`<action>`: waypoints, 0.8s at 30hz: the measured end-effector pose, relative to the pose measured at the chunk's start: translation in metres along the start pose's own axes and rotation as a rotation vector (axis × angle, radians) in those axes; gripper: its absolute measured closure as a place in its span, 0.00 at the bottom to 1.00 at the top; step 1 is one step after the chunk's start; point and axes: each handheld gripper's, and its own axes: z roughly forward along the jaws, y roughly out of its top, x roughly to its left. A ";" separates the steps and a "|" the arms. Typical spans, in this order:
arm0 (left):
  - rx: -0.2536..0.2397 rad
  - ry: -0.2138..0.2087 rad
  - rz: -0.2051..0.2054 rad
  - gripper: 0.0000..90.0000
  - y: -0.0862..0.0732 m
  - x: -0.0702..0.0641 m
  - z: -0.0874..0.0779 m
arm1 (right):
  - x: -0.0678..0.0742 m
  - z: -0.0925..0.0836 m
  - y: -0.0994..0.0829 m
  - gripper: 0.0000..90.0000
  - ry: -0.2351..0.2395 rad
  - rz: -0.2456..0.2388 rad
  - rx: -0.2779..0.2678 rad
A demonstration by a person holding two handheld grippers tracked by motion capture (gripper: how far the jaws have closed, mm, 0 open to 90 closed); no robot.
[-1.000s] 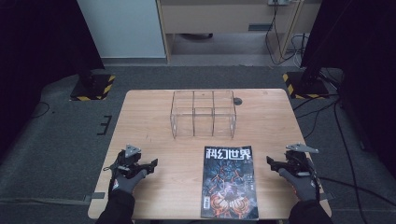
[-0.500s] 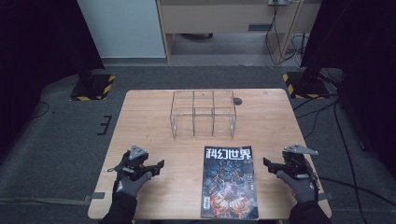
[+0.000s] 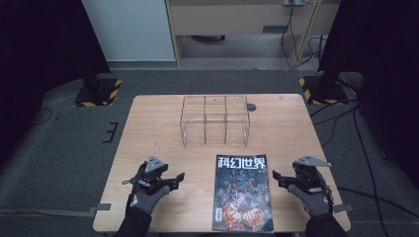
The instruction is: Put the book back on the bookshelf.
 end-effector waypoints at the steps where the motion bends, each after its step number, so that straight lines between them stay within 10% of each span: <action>1: 0.003 -0.009 0.005 0.26 0.000 -0.003 0.002 | 0.002 0.000 0.000 0.13 -0.001 -0.002 -0.002; 24: 0.061 -0.069 0.075 0.27 0.003 -0.058 0.039 | 0.024 0.007 -0.012 0.17 0.004 -0.022 -0.005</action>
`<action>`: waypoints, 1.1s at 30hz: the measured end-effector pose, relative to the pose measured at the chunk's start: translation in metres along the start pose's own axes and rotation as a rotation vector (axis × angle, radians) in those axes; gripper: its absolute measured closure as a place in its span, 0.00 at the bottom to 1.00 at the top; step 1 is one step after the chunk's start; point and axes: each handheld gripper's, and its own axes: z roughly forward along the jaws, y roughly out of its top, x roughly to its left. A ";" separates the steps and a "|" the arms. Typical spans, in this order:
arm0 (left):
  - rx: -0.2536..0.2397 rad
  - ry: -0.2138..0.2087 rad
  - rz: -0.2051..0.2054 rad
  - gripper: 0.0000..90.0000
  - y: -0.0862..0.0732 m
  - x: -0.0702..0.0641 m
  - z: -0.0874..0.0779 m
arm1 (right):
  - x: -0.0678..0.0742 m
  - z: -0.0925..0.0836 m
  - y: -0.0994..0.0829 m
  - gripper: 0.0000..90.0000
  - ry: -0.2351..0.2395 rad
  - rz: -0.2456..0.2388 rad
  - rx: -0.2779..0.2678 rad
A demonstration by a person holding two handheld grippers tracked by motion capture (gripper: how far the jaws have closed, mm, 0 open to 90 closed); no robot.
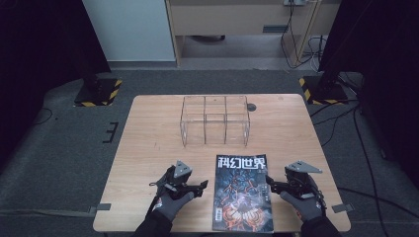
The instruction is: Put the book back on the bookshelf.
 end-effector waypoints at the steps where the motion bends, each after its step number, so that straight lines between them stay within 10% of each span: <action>1: 0.005 -0.002 0.005 0.27 0.000 -0.002 0.002 | 0.001 0.001 -0.001 0.17 0.001 -0.001 -0.001; 33: 0.104 -0.054 0.106 0.27 -0.007 -0.043 0.047 | 0.022 0.023 -0.015 0.20 0.085 -0.022 0.066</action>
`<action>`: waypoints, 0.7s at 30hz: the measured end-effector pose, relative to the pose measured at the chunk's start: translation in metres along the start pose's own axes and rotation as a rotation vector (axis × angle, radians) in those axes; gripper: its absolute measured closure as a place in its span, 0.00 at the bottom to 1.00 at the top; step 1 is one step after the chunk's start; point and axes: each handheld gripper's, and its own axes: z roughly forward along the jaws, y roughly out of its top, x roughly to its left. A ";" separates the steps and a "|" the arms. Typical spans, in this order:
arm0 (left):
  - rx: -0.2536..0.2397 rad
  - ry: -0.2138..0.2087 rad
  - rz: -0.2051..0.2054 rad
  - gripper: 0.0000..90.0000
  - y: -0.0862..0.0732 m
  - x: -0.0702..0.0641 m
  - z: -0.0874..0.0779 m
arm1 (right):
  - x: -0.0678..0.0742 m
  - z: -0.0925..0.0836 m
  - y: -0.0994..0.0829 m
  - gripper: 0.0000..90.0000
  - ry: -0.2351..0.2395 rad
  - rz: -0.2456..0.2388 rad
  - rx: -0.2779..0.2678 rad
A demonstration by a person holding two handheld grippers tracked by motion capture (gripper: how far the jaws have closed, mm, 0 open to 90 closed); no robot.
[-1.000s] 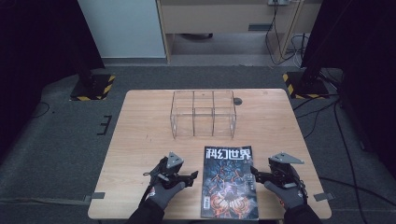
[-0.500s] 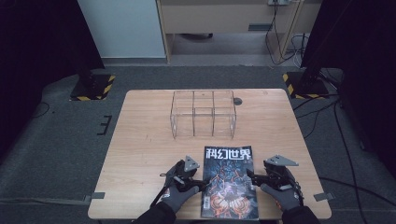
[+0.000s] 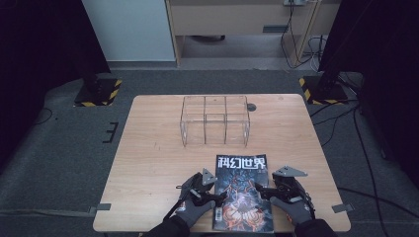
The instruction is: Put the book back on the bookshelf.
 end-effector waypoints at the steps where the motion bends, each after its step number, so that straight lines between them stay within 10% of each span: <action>1: 0.003 -0.005 0.001 0.27 0.000 0.000 0.000 | 0.001 0.001 0.000 0.20 0.004 0.006 0.005; 21: 0.000 -0.031 0.013 0.26 0.000 -0.011 0.003 | 0.004 0.010 -0.004 0.21 0.033 0.018 0.035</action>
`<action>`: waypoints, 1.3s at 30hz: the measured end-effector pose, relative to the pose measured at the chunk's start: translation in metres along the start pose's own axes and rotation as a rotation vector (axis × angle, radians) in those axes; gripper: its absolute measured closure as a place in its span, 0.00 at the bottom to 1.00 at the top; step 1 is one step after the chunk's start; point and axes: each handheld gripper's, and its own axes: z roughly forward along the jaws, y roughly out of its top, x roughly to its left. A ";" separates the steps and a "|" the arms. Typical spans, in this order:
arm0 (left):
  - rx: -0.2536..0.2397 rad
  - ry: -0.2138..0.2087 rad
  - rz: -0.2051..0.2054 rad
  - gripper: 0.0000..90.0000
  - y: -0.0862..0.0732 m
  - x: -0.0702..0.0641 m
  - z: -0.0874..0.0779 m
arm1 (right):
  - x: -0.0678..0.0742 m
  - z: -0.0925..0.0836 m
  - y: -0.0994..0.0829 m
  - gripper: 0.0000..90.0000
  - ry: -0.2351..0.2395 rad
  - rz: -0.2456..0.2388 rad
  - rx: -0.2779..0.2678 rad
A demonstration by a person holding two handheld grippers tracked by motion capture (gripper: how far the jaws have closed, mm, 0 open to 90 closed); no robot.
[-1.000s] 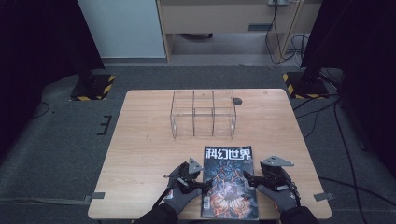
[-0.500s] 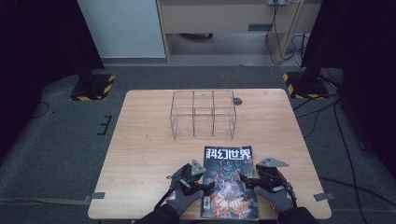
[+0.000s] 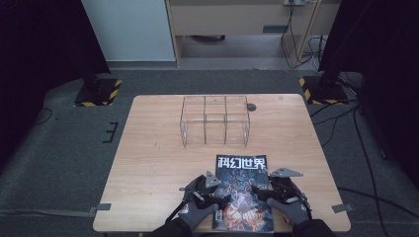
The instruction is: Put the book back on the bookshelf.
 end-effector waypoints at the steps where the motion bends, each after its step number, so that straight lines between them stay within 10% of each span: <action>1: -0.001 0.000 0.000 0.26 0.000 0.000 0.000 | 0.000 0.000 0.000 0.20 0.002 0.006 -0.001; 25: -0.007 0.007 -0.004 0.25 -0.001 -0.002 0.000 | -0.013 -0.016 0.003 0.31 0.162 0.207 -0.126; 39: -0.019 0.006 -0.005 0.24 -0.003 -0.002 0.000 | -0.015 -0.008 0.000 0.31 0.089 0.181 -0.012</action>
